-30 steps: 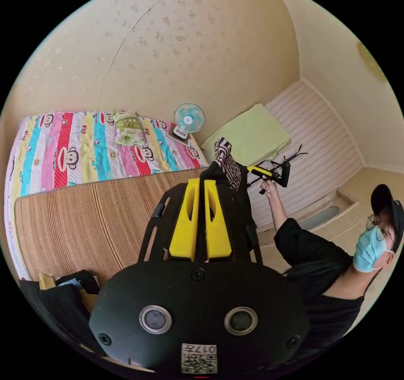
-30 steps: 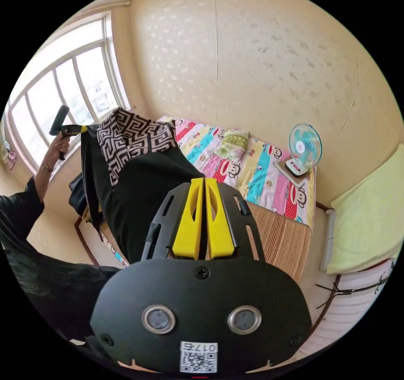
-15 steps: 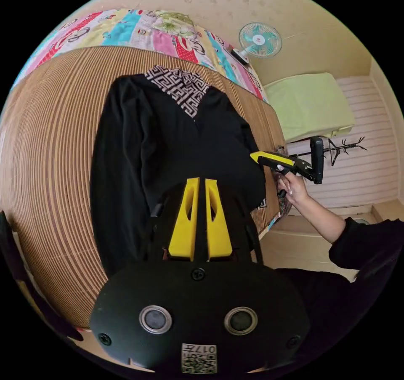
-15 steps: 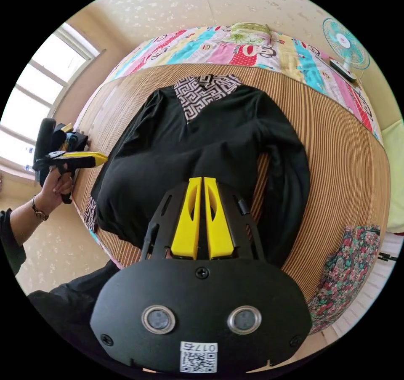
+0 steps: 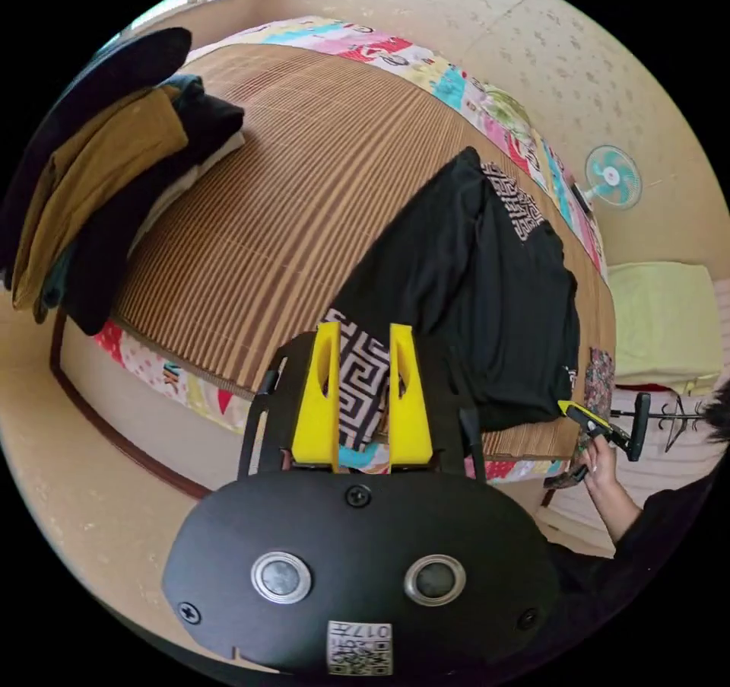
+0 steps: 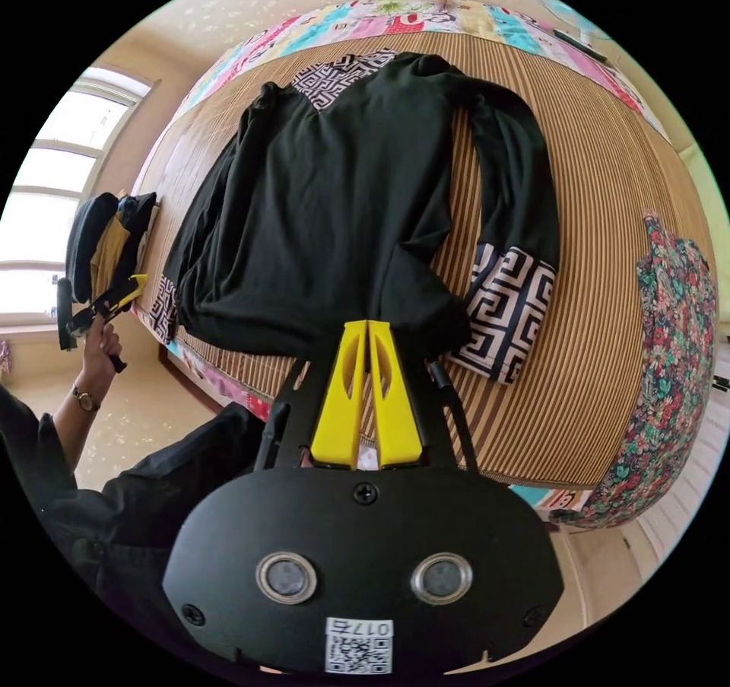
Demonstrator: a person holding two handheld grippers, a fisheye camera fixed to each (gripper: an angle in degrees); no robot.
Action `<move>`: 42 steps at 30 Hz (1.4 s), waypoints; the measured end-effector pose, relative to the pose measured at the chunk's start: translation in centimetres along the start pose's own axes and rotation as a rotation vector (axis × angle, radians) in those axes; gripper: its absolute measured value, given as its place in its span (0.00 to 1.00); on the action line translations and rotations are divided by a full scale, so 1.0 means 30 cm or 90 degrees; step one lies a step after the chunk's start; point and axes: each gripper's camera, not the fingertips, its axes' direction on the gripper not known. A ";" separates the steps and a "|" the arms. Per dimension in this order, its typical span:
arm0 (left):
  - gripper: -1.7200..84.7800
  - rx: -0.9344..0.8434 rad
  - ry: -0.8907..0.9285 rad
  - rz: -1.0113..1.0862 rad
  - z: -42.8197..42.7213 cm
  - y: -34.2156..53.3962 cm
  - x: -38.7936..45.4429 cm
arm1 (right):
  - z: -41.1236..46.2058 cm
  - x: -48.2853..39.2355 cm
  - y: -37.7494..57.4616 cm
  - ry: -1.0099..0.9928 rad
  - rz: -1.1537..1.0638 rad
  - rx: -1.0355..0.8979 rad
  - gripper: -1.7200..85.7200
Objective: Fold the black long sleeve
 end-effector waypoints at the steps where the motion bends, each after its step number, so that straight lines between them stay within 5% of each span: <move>1: 0.13 -0.041 -0.031 -0.010 0.040 -0.016 -0.063 | -0.016 0.016 -0.005 0.004 0.013 0.013 0.03; 6: 0.04 -0.148 -0.143 0.104 0.018 -0.089 -0.168 | -0.091 0.137 0.014 -0.003 0.082 0.041 0.04; 9: 0.05 -0.032 -0.222 -0.023 -0.244 -0.149 -0.412 | -0.103 0.209 0.060 0.008 0.119 0.027 0.05; 12: 0.08 0.074 -0.155 -0.153 -0.488 -0.133 -0.637 | -0.115 0.230 0.103 -0.031 0.114 0.042 0.08; 15: 0.15 0.121 -0.016 -0.089 -0.563 -0.089 -0.610 | -0.115 0.225 0.124 -0.068 0.079 0.060 0.12; 19: 0.16 -0.104 0.241 0.127 -0.293 -0.086 -0.343 | -0.022 0.234 0.101 -0.135 0.031 -0.008 0.14; 22: 0.10 -0.219 0.208 0.205 -0.119 -0.009 -0.213 | 0.020 0.223 0.117 -0.131 -0.040 -0.061 0.09; 29: 0.08 -0.239 0.370 0.168 -0.374 0.076 -0.434 | -0.103 0.285 0.274 -0.401 0.002 -0.045 0.06; 32: 0.08 -0.243 0.324 0.037 -0.459 0.165 -0.655 | -0.027 0.328 0.371 -0.346 0.075 -0.131 0.07; 36: 0.09 -0.227 0.298 -0.121 -0.551 0.260 -0.884 | -0.147 0.418 0.480 -0.186 0.261 0.048 0.13; 38: 0.09 -0.215 0.273 -0.141 -0.599 0.261 -0.914 | -0.153 0.441 0.496 -0.148 0.317 0.078 0.14; 42: 0.09 -0.225 0.270 -0.083 -0.632 0.190 -0.834 | -0.030 0.429 0.452 -0.156 0.261 -0.065 0.07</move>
